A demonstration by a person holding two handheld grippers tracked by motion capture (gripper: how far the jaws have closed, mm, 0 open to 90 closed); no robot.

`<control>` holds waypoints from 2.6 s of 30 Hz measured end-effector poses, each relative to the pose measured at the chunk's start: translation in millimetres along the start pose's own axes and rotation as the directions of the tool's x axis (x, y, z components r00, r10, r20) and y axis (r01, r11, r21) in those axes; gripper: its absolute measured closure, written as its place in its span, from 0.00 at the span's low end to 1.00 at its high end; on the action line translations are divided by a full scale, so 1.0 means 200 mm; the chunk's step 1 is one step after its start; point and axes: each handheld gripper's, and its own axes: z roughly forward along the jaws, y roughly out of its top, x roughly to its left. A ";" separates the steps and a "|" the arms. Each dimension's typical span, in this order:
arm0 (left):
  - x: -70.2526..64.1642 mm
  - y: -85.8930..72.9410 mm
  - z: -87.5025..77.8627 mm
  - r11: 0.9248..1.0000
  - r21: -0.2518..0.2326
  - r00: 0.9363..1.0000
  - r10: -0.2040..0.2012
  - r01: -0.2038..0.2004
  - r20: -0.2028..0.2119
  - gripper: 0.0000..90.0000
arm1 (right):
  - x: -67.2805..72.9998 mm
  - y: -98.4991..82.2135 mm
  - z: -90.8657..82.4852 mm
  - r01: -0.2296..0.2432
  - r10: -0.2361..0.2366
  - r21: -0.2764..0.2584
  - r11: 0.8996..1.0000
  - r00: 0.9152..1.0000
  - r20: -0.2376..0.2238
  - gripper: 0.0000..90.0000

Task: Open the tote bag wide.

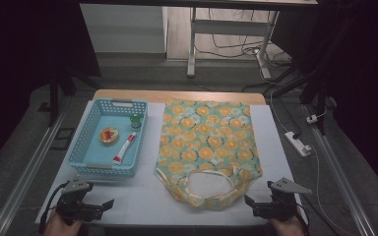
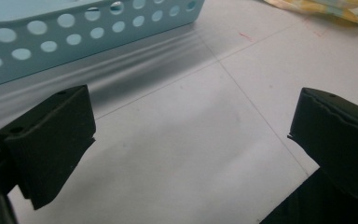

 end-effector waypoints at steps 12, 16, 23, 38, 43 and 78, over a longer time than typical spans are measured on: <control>0.03 -0.01 -0.01 0.999 -0.029 0.998 -0.043 0.044 0.038 0.00 | 0.00 0.00 0.01 0.005 -0.005 0.007 1.000 1.000 -0.013 0.00; 0.03 0.00 -0.01 0.999 -0.026 0.999 -0.031 0.032 0.030 0.00 | 0.01 0.00 0.01 0.020 -0.020 0.020 1.000 1.000 -0.015 0.00; 0.03 0.00 0.00 0.999 -0.020 0.999 -0.035 0.036 0.033 0.00 | 0.01 0.01 0.02 0.030 -0.029 0.028 0.999 0.999 -0.014 0.00; 0.03 0.00 0.01 1.000 -0.002 0.999 -0.028 0.028 0.044 0.00 | 0.04 0.04 0.03 0.062 -0.060 0.029 0.998 0.997 -0.051 0.00; 0.03 0.01 0.01 0.999 0.007 0.999 -0.032 0.032 0.043 0.00 | 0.06 0.05 0.04 0.080 -0.078 0.028 0.996 0.995 -0.065 0.00; 0.05 0.01 0.01 0.999 0.013 0.997 -0.053 0.052 0.054 0.01 | 0.40 0.26 0.23 0.297 -0.256 0.106 0.949 0.921 -0.294 0.00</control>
